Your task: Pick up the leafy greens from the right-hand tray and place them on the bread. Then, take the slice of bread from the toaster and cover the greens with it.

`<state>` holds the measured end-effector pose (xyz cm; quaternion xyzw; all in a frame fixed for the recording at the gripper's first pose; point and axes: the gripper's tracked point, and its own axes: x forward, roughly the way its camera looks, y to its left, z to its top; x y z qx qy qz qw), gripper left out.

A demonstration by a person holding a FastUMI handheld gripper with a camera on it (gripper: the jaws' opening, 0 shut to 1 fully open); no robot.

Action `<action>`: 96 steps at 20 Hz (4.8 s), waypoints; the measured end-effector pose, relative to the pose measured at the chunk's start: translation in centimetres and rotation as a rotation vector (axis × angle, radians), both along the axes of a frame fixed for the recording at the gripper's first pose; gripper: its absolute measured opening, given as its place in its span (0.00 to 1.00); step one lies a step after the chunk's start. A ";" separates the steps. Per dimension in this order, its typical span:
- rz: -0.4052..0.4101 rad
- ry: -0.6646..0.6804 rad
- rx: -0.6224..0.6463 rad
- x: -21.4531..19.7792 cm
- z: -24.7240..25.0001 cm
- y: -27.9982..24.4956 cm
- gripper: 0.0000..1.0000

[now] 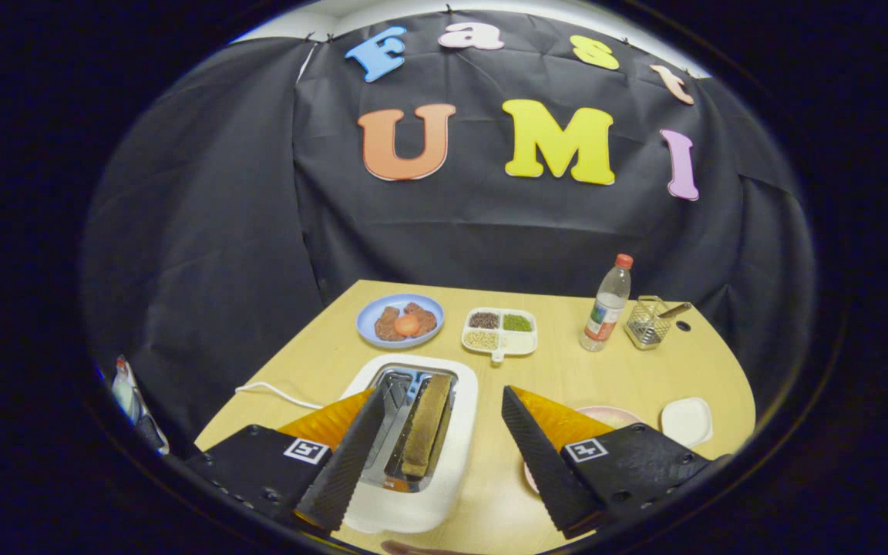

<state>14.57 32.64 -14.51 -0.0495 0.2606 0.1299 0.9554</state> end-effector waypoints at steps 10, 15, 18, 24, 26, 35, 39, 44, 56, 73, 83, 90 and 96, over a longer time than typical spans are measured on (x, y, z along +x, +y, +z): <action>-0.013 0.080 -0.099 0.4 -2.1 1.5 0.24; -0.013 0.092 -0.095 -0.2 -0.9 1.7 0.09; -0.025 0.020 -0.072 -0.6 2.7 1.9 0.09; -0.041 -0.052 -0.008 -1.4 9.2 1.3 0.09; -0.053 -0.069 0.011 -1.8 11.1 0.6 0.09; -0.149 -0.030 0.014 -1.1 9.5 -7.0 0.09; -0.197 0.004 -0.035 0.3 5.3 -10.7 0.09; -0.210 0.059 -0.068 1.2 -0.4 -13.2 0.09; -0.255 0.034 0.016 3.2 -6.2 -16.3 0.09; -0.278 0.068 0.052 3.6 -9.4 -22.1 0.12; -0.314 0.133 0.094 3.6 -12.9 -25.9 0.34; -0.315 0.096 0.053 2.8 -11.9 -26.8 0.66; -0.305 -0.009 0.048 0.9 -7.0 -26.2 0.75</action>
